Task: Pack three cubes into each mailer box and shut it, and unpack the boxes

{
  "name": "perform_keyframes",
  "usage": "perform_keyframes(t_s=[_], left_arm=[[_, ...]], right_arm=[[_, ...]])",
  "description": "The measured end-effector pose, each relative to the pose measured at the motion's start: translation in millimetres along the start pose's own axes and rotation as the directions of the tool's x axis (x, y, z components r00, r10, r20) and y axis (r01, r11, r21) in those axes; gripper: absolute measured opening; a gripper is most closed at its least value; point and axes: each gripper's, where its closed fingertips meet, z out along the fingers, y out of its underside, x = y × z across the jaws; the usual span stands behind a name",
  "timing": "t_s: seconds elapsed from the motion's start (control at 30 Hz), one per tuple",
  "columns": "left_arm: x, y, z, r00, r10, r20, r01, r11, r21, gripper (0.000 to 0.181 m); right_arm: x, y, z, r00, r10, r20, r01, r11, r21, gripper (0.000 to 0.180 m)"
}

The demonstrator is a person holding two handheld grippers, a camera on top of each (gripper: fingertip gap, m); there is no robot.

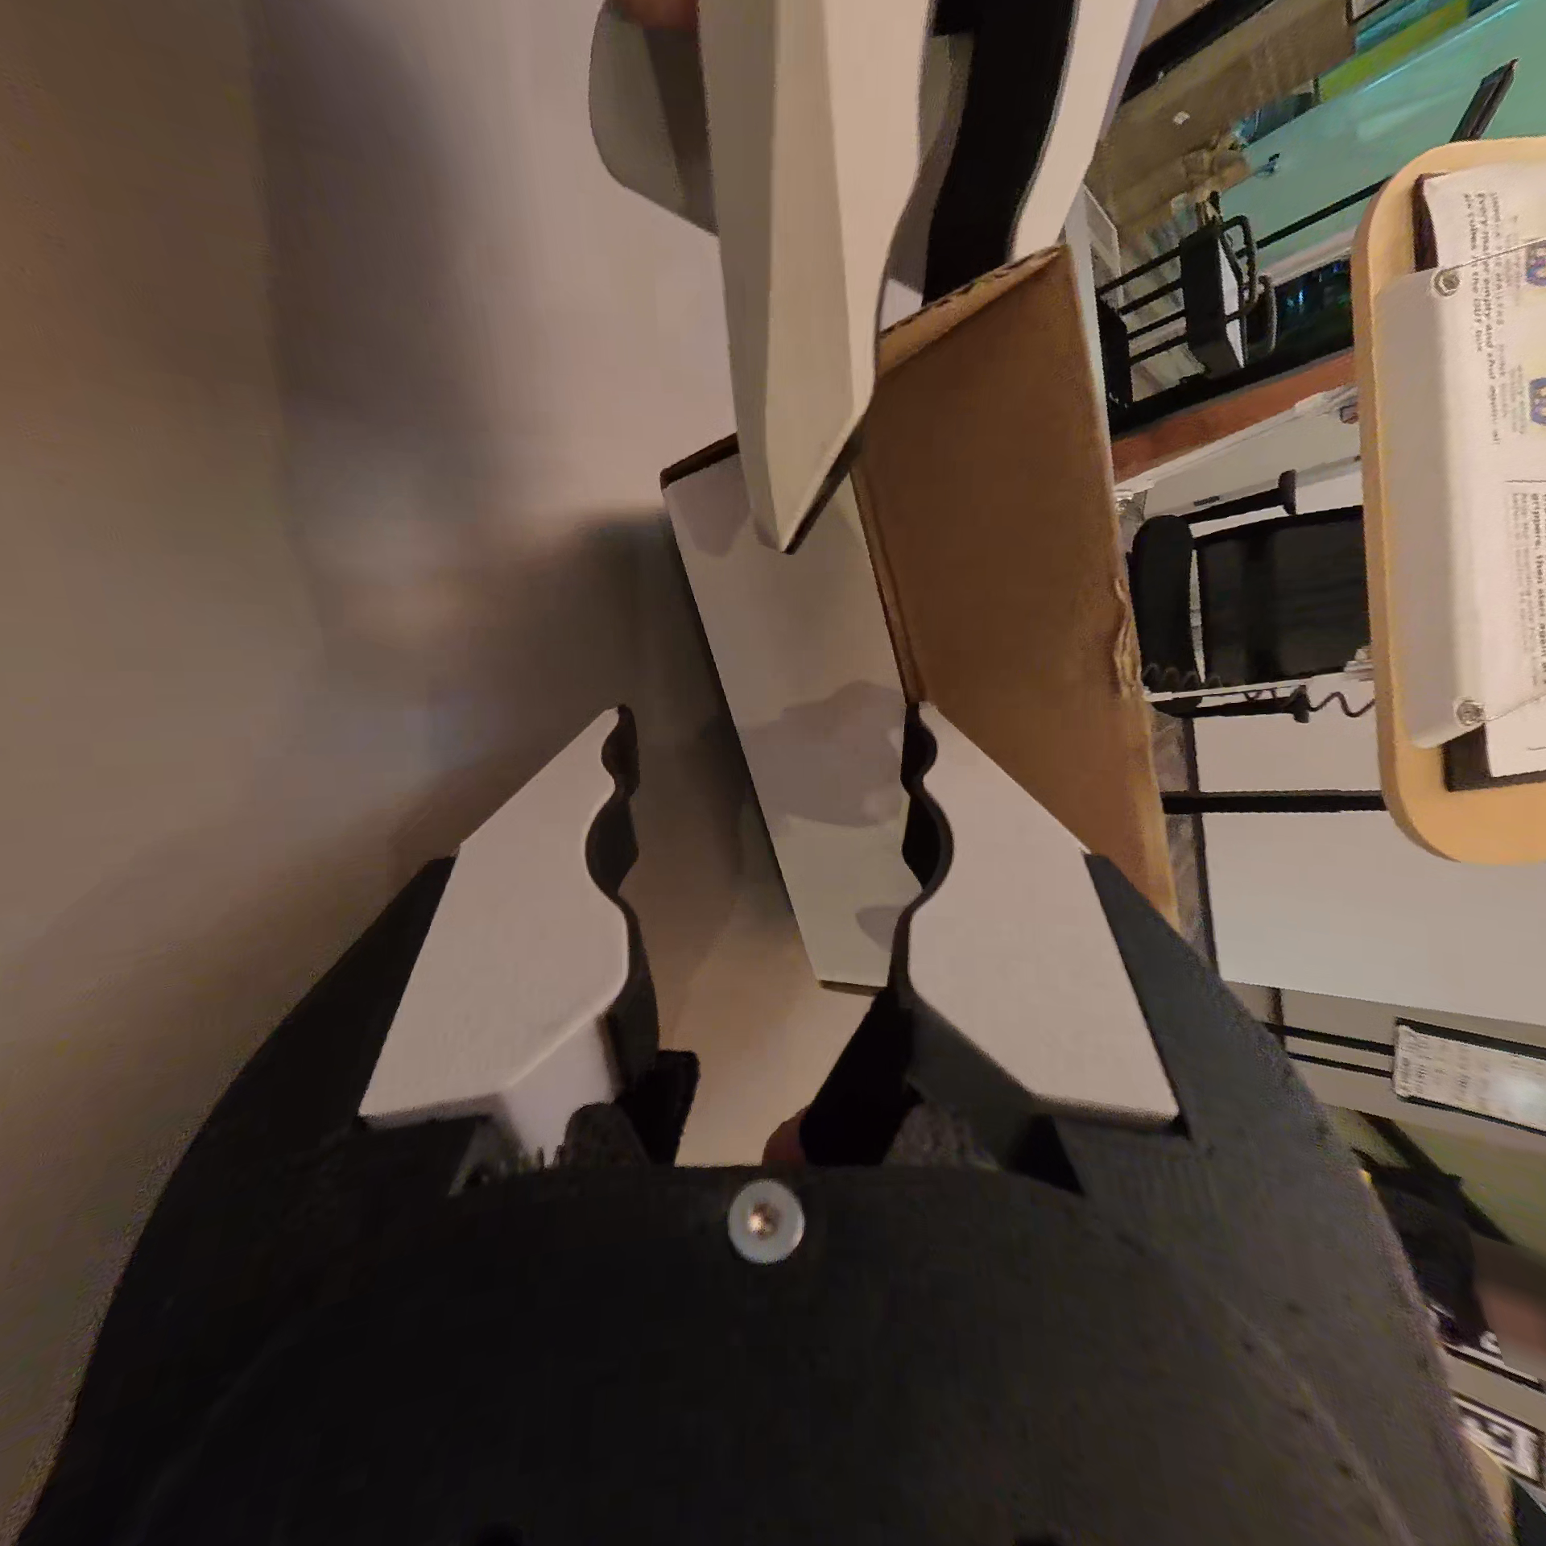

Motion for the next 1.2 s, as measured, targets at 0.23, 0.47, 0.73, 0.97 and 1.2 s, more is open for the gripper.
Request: perform_keyframes(t_s=[0.23, 0.47, 0.73, 0.97, 1.2], left_arm=[[-12, -28, -11, 0.991, -0.128, -0.045, 0.132, 0.985, 0.110, 0.036], [-41, -62, -34, 0.973, -0.222, -0.059, 0.230, 0.952, 0.201, 0.036], [-181, -53, -32, 0.905, -0.287, 0.314, 0.255, 0.957, 0.141, 0.036], [-227, -6, 5, 0.840, -0.416, 0.349, 0.419, 0.905, 0.071, 0.035], [-209, 47, 49, 0.812, -0.526, 0.253, 0.558, 0.827, -0.072, 0.035]], right_arm=[[-1, 8, 7, 0.998, -0.057, 0.018, 0.058, 0.997, -0.041, 0.045], [5, 8, 6, 0.996, -0.039, 0.076, 0.044, 0.997, -0.063, 0.031], [11, 6, 5, 0.983, -0.004, 0.184, 0.016, 0.998, -0.060, 0.014], [3, -6, 0, 0.973, 0.039, 0.229, -0.039, 0.999, -0.005, 0.010], [-24, -42, -15, 0.941, 0.097, 0.324, -0.136, 0.986, 0.099, 0.000]])
